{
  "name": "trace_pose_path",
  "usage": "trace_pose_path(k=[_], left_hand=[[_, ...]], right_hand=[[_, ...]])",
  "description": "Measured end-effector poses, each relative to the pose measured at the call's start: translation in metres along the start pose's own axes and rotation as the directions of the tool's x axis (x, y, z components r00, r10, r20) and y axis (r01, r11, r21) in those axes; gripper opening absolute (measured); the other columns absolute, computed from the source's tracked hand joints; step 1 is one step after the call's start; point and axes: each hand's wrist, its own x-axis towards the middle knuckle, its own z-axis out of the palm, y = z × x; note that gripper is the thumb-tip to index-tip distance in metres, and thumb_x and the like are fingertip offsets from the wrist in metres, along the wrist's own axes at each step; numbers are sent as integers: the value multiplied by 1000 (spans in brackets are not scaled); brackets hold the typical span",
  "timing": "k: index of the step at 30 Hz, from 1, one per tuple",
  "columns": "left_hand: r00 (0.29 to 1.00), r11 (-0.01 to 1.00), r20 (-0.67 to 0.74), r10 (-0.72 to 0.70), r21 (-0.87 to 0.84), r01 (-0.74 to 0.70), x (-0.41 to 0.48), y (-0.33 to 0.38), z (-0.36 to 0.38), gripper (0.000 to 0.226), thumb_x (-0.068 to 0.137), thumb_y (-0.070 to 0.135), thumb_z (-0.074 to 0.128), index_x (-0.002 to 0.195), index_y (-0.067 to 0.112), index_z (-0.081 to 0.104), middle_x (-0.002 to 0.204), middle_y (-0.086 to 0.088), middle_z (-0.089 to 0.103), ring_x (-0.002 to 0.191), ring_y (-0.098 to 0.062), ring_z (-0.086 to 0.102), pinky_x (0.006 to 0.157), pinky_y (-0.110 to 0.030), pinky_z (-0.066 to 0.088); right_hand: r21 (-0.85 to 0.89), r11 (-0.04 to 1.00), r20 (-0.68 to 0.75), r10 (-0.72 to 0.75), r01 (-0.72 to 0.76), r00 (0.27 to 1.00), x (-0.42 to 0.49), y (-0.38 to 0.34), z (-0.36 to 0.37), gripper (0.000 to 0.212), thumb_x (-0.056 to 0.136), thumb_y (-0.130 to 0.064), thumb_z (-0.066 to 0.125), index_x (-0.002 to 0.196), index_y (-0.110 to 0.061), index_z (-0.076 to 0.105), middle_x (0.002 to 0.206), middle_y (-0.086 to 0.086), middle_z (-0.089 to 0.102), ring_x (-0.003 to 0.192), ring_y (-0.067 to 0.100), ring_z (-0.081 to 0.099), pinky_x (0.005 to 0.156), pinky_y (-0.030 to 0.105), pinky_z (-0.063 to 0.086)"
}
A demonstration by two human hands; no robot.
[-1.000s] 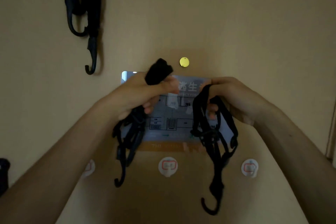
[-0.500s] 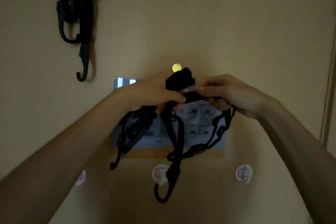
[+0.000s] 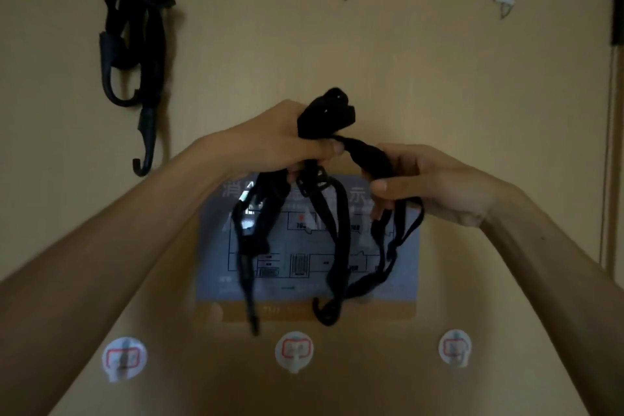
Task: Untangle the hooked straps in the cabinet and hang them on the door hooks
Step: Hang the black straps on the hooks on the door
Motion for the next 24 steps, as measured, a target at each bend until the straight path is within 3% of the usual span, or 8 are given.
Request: trace_pose_path(k=[2,5,9,13,15,17,21,24], left_hand=[[999,999,-43,32,-9,-32,0,0,5,23,88,20,63,71,5,60,51,6,55,43,-3,45,45,-13,39],[999,1000,-39,23,10,-23,0,-3,11,26,89,19,62,65,10,59,51,11,58,43,2,49,46,-7,37],[998,1000,-64,-16,9,16,-5,-11,14,22,89,20,62,75,3,61,65,-4,58,46,1,49,46,-9,37],[995,999,-90,-43,-25,41,-10,-14,15,22,89,20,62,74,3,60,63,-5,55,44,-4,46,43,-13,38],[996,999,-75,-49,-23,48,-12,-13,17,22,88,20,63,73,4,60,64,-7,56,46,-8,47,42,-16,40],[998,998,-18,-62,-14,61,-14,-12,18,22,88,19,63,71,5,60,61,-3,57,44,-6,46,42,-16,40],[992,994,69,-109,10,109,-18,-14,15,22,87,21,65,67,12,60,56,5,59,44,-7,44,42,-19,41],[991,993,69,-114,27,112,-18,-15,13,23,86,22,66,66,13,60,55,5,60,42,-6,46,41,-17,40]], right_hand=[[13,1000,35,2,-3,999,2,11,13,17,84,2,61,91,-13,61,79,-5,64,78,14,62,79,34,55],[23,1000,-27,21,-20,999,4,26,28,7,83,-4,62,89,-7,62,89,9,67,87,23,65,83,36,54],[26,989,61,143,-145,988,0,41,37,14,89,-9,59,102,-11,64,100,7,72,95,25,69,82,42,58],[-85,974,161,221,-210,962,-11,55,52,13,82,-7,69,89,-19,68,86,-1,71,85,21,68,84,52,54],[-170,960,152,247,-221,957,-13,63,60,8,81,-9,72,81,-16,68,83,8,70,86,33,67,85,60,50],[-220,936,43,289,-273,956,-12,75,62,5,82,-7,70,79,-7,66,83,22,66,94,47,62,87,64,46],[-263,930,-114,233,-256,966,-15,70,46,6,79,2,68,83,7,67,77,21,68,74,31,66,71,34,56],[-69,971,-86,221,-227,971,-16,48,32,27,78,7,67,103,-2,67,93,12,73,88,20,70,81,26,57]])
